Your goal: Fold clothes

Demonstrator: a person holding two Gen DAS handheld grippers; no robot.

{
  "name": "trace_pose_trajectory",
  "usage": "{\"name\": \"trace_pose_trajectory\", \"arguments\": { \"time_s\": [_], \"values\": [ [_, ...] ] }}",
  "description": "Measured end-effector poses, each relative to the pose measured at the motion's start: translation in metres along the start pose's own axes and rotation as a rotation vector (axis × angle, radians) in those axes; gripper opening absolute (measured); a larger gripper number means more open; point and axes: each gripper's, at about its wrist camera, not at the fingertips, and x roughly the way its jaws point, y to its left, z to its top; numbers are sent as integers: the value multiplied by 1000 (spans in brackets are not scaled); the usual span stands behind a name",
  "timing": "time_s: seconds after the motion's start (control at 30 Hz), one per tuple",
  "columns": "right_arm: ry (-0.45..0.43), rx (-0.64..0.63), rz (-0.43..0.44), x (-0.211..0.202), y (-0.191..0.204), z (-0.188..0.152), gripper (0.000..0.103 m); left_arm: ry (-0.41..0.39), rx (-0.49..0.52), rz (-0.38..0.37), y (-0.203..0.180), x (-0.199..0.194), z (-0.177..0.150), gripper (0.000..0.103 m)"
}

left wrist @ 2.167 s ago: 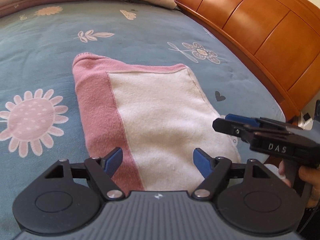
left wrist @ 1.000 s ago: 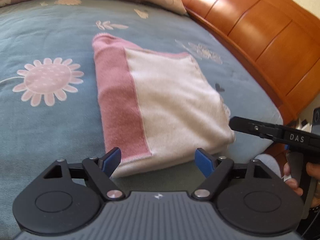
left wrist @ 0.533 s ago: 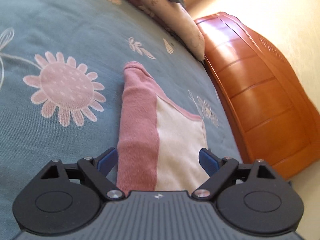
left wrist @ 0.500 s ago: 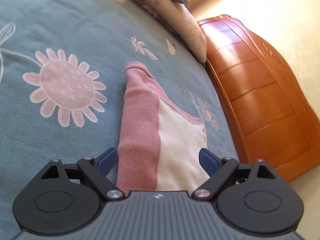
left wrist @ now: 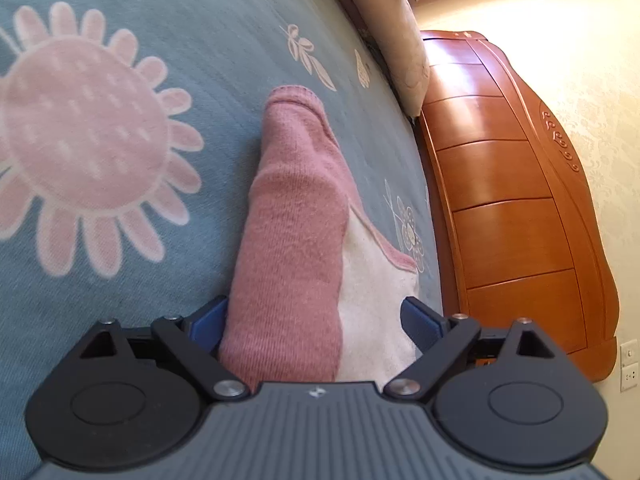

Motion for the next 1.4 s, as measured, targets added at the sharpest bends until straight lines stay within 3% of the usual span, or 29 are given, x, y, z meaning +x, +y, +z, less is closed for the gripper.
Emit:
{"name": "trace_pose_trajectory", "arguments": {
  "time_s": [0.13,0.2,0.27,0.6,0.8,0.97,1.23,1.4],
  "values": [
    [45,-44,-11,23,13,16,87,29,34,13,-8,14,12,92],
    [67,-67,-5,31,21,21,98,35,51,16,-11,20,16,92],
    [83,-91,-11,36,28,22,103,42,61,15,-13,20,16,92],
    [124,-128,-4,5,29,-25,102,32,77,-29,-4,-11,-15,92],
    [150,-124,22,25,32,-3,103,54,49,-19,-6,1,3,93],
    [154,-108,29,47,36,17,103,45,90,-9,-11,10,9,94],
    [183,-150,46,24,34,-16,101,66,189,-48,-8,-9,-13,93],
    [194,-156,54,40,37,-3,103,68,124,-33,-9,2,6,93]
  ]
}}
